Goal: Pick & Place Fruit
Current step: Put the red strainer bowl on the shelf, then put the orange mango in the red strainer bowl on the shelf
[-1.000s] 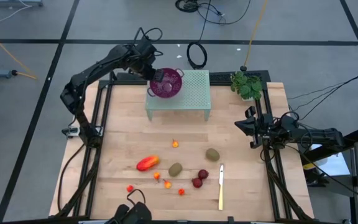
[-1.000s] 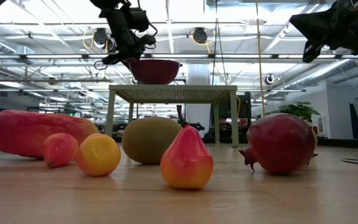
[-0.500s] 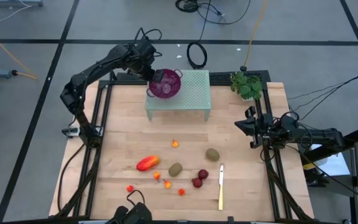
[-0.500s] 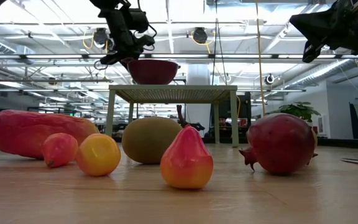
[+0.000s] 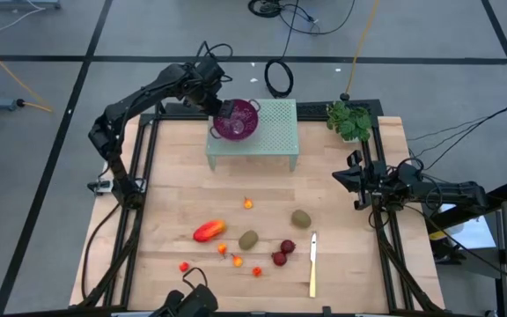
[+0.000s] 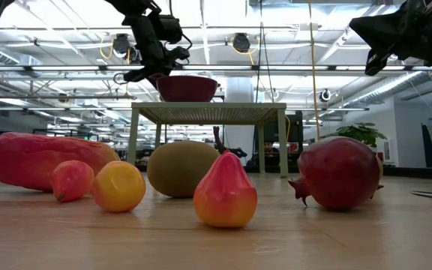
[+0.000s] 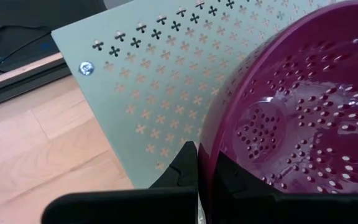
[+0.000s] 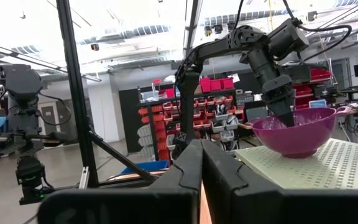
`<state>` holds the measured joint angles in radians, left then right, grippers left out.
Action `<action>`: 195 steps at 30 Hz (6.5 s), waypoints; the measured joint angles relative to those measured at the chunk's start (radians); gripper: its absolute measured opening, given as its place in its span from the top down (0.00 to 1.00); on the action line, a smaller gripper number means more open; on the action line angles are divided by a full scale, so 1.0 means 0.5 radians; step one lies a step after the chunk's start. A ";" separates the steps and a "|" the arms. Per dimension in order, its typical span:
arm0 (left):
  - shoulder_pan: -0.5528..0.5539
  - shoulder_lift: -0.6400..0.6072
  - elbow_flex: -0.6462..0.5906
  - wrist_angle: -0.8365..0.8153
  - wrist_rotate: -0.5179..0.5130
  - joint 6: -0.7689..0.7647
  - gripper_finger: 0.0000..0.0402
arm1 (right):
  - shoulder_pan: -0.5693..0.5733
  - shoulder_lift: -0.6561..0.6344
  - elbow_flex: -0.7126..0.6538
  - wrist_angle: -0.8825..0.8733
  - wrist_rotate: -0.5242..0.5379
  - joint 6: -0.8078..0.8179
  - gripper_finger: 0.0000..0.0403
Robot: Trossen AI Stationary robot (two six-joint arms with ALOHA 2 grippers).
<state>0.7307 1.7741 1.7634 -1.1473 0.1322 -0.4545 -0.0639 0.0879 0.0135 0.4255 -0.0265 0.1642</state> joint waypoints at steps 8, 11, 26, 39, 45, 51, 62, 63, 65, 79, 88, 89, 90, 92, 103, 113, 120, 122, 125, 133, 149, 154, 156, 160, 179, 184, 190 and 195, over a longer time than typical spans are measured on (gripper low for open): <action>0.009 0.000 0.000 -0.003 0.004 0.001 0.99 | 0.000 0.000 0.000 0.000 0.000 0.000 1.00; 0.018 0.000 0.000 -0.005 0.002 0.000 0.96 | 0.000 0.000 0.000 0.000 0.000 0.000 1.00; 0.036 -0.022 -0.001 -0.018 -0.011 0.017 0.68 | 0.000 0.000 0.000 0.000 0.000 0.000 1.00; -0.032 -0.404 -0.001 -0.150 -0.003 -0.016 0.64 | 0.000 0.001 0.000 0.001 0.000 0.000 1.00; -0.322 -0.643 -0.001 -0.415 -0.074 -0.038 0.72 | 0.000 0.000 0.000 0.000 0.000 0.000 1.00; -0.669 -0.816 -0.001 -0.589 -0.320 -0.164 0.83 | 0.000 0.000 0.000 -0.008 0.000 0.000 1.00; -1.182 -0.846 -0.001 -0.627 -0.316 -0.271 0.97 | 0.000 0.000 0.001 -0.008 0.000 0.000 1.00; -1.223 -0.822 -0.001 -0.620 -0.279 -0.288 0.97 | 0.000 0.000 0.001 -0.009 0.000 0.000 1.00; -1.306 -0.763 -0.001 -0.608 -0.250 -0.354 0.97 | 0.000 0.000 0.000 -0.009 0.000 0.000 1.00; -1.598 -0.341 -0.002 -0.607 -0.306 -0.624 0.84 | 0.000 0.001 0.001 -0.009 0.000 0.014 1.00; -1.736 -0.168 -0.002 -0.750 -0.343 -0.845 0.47 | 0.000 0.000 0.000 -0.014 0.000 0.014 1.00; -1.757 -0.147 -0.002 -0.790 -0.361 -0.871 0.43 | 0.000 0.000 0.000 -0.015 -0.001 0.015 1.00; -1.781 -0.122 -0.002 -0.831 -0.383 -0.899 0.38 | 0.000 0.000 0.001 -0.016 -0.001 0.015 1.00; -1.827 -0.064 -0.005 -0.855 -0.389 -0.930 0.29 | 0.000 0.000 0.001 -0.016 -0.001 0.015 1.00; -2.017 0.132 -0.034 -0.847 -0.328 -0.685 0.01 | 0.000 0.000 0.001 -0.016 -0.002 0.117 1.00; -2.031 0.131 -0.106 -0.845 -0.316 -0.865 0.01 | 0.000 0.000 0.001 -0.016 -0.002 0.123 1.00; -2.016 0.131 -0.294 -0.803 -0.098 -0.863 0.00 | 0.000 0.001 0.001 -0.016 -0.002 0.121 1.00; -2.016 0.131 -0.348 -0.732 -0.073 -0.838 0.00 | 0.000 0.001 0.000 -0.016 -0.002 0.121 1.00; -2.016 0.131 -0.390 -0.592 -0.068 -0.790 0.00 | 0.000 0.001 0.000 -0.016 -0.002 0.121 1.00; -2.016 0.131 -0.502 -0.470 -0.087 -0.719 0.01 | 0.000 0.001 0.001 -0.016 -0.002 0.120 1.00; -2.054 0.131 -0.800 -0.169 -0.002 -0.774 0.01 | 0.000 0.000 0.001 -0.022 -0.002 0.120 1.00; -2.078 0.131 -0.800 0.025 -0.042 -0.717 0.01 | 0.000 0.001 0.001 -0.023 -0.002 0.120 1.00; -2.084 0.131 -0.823 0.035 -0.086 -0.723 0.01 | 0.000 0.001 0.001 -0.022 -0.002 0.120 1.00; -2.082 0.131 -0.924 0.031 -0.077 -0.789 0.01 | 0.000 0.000 0.000 -0.022 -0.001 0.120 1.00; -2.080 0.131 -1.182 0.320 -0.072 -0.762 0.14 | 0.000 0.001 0.001 -0.023 -0.001 0.120 1.00; -2.080 0.131 -1.186 0.314 -0.062 -0.771 0.26 | 0.000 0.001 0.000 -0.024 -0.001 0.120 1.00; -2.080 0.130 -1.186 0.297 -0.064 -0.771 0.42 | 0.000 0.001 0.000 -0.023 -0.001 0.120 1.00; -2.078 0.130 -1.186 0.174 -0.074 -0.779 0.49 | 0.000 0.001 0.000 -0.024 -0.001 0.120 1.00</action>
<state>-0.3080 1.8393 1.1706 -1.0603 0.0951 -0.8440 -0.0639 0.0883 0.0137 0.4137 -0.0269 0.2241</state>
